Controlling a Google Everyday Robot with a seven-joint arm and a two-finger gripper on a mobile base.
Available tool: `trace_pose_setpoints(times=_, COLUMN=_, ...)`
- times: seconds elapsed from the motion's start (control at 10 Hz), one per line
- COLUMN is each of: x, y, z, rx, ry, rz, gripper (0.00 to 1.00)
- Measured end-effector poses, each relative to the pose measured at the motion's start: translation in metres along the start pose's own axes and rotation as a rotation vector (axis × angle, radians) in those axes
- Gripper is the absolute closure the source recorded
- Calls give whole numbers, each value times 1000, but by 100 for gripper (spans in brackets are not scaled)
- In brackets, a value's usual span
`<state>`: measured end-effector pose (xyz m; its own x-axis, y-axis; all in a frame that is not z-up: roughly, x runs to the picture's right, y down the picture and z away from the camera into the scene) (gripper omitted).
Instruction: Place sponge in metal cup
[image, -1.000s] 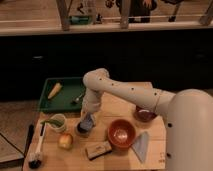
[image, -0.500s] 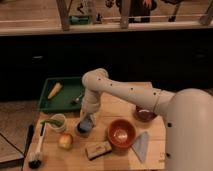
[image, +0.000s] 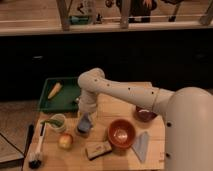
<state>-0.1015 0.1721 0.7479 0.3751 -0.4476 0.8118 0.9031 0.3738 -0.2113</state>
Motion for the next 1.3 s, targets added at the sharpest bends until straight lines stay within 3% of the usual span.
trace_pose_setpoints(times=0.3, x=-4, y=-2, z=-2, rx=2, ry=7, rz=-13, gripper=96)
trace_pose_setpoints(times=1.0, x=-9, y=4, z=-3, rx=-3, ry=3, rz=-15, gripper=27)
trace_pose_setpoints(times=1.3, x=-9, y=5, z=-4, rx=-9, ry=1, rz=-13, gripper=20)
